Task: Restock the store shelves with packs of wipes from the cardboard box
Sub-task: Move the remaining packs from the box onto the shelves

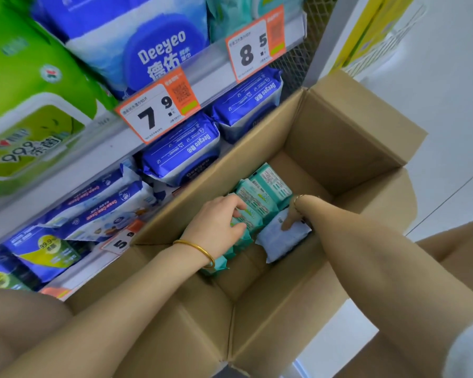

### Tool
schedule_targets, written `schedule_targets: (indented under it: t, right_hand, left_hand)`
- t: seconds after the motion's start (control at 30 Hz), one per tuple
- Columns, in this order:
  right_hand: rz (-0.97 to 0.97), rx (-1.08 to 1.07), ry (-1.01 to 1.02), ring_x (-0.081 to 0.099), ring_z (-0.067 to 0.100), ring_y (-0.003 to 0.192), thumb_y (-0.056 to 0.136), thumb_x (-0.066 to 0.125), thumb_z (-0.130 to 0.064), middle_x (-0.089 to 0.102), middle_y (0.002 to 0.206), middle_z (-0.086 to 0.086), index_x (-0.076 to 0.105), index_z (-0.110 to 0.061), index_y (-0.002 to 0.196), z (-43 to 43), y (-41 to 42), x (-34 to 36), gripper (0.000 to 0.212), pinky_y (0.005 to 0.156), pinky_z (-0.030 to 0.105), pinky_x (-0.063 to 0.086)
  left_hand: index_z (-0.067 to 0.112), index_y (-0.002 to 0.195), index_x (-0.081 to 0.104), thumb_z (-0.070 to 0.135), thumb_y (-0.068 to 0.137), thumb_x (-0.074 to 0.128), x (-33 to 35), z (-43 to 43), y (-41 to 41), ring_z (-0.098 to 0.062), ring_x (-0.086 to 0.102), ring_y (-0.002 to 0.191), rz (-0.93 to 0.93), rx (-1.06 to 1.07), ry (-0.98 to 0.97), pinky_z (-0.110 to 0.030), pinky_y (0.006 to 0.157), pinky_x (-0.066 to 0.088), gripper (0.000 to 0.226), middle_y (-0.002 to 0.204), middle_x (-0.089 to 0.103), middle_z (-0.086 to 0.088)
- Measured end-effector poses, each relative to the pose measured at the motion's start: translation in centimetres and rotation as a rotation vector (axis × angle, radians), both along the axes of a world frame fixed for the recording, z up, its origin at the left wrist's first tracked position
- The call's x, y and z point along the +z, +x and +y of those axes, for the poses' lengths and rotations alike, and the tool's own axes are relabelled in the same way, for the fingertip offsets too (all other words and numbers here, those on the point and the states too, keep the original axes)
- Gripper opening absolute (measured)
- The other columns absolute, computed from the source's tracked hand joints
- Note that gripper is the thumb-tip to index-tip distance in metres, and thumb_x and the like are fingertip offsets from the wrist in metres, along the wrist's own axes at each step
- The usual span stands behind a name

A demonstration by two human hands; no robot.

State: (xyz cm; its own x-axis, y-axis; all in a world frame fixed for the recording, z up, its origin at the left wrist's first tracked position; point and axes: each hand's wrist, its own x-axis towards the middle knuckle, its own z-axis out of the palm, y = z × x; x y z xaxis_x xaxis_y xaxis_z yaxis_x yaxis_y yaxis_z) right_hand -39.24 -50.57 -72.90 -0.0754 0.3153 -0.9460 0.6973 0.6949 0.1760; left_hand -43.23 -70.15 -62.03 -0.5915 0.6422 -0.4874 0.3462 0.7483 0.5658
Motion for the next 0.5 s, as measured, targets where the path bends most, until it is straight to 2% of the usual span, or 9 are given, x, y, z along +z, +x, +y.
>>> schedule_targets:
  t: [0.07,0.1,0.17,0.2,0.3,0.37,0.43,0.5]
  right_hand:
    - [0.03,-0.017,-0.027,0.032,0.035,0.137,0.091,0.053,-0.044,0.027,0.151,0.02,0.012,-0.003,0.147,-0.5,-0.2,2.8,0.081,0.114,0.045,0.028]
    - [0.072,-0.019,-0.086,0.034,0.035,0.136,0.091,0.056,-0.041,0.031,0.149,0.02,0.018,-0.003,0.146,-0.7,-0.2,4.7,0.077,0.11,0.045,0.034]
    - [0.167,-0.2,-0.165,0.046,0.036,0.125,0.087,0.063,-0.025,0.04,0.144,0.019,0.035,-0.003,0.139,-0.9,-0.6,8.2,0.062,0.083,0.044,0.051]
    - [0.22,-0.303,-0.209,0.053,0.036,0.116,0.085,0.066,-0.02,0.042,0.142,0.018,0.04,-0.004,0.136,-0.9,-0.8,9.8,0.059,0.073,0.042,0.053]
    - [0.323,-0.378,-0.342,0.06,0.032,0.097,0.083,0.069,-0.023,0.048,0.132,0.016,0.049,-0.008,0.127,-2.5,-1.1,15.4,0.051,0.078,0.043,0.056]
    - [0.47,-0.459,-0.437,0.065,0.027,0.078,0.087,0.063,-0.025,0.06,0.106,0.016,0.058,-0.008,0.103,-4.0,-1.3,18.2,0.025,0.075,0.04,0.058]
    - [0.579,-0.523,-0.578,0.067,0.023,0.058,0.092,0.053,-0.028,0.06,0.082,0.015,0.056,-0.006,0.087,-5.4,-0.9,20.6,0.023,0.066,0.035,0.058]
    - [0.685,-0.571,-0.721,0.069,0.023,0.057,0.095,0.048,-0.029,0.059,0.073,0.015,0.051,-0.005,0.085,-6.4,-0.5,22.4,0.026,0.062,0.035,0.059]
  left_hand:
    - [0.018,0.12,0.051,0.02,0.087,0.06,0.2,-0.2,0.2,-0.012,0.053,0.099,-0.022,0.014,0.006,-0.026,0.09,0.046,0.034,0.116,0.056,-0.001]
    - [0.018,0.121,0.05,0.02,0.087,0.061,0.5,-0.3,0.3,-0.011,0.054,0.097,-0.034,0.021,0.008,-0.026,0.089,0.046,0.036,0.118,0.055,-0.002]
    - [0.018,0.128,0.045,0.022,0.084,0.065,1.3,-0.4,0.9,-0.012,0.055,0.101,-0.079,0.036,0.011,-0.025,0.09,0.046,0.048,0.126,0.05,-0.003]
    - [0.019,0.134,0.039,0.023,0.081,0.069,1.6,-0.6,1.2,-0.014,0.052,0.109,-0.113,0.034,0.013,-0.026,0.094,0.044,0.061,0.133,0.045,-0.004]
    - [0.024,0.147,0.014,0.033,0.065,0.081,2.7,-1.0,2.9,-0.018,0.031,0.137,-0.148,-0.022,0.088,-0.037,0.113,0.032,0.107,0.15,0.026,-0.001]
    - [0.024,0.147,0.009,0.033,0.057,0.086,3.4,-1.2,3.7,-0.015,0.031,0.137,-0.077,0.059,0.244,-0.036,0.111,0.033,0.118,0.148,0.029,0.003]
    - [0.019,0.145,0.017,0.022,0.065,0.084,4.5,-1.6,3.7,-0.01,0.041,0.125,-0.039,0.267,0.382,-0.023,0.098,0.037,0.104,0.136,0.038,0.006]
    - [0.017,0.129,0.04,0.012,0.069,0.079,5.5,-2.5,3.3,-0.014,0.05,0.111,-0.11,0.465,0.49,-0.022,0.085,0.039,0.071,0.119,0.051,0.0]
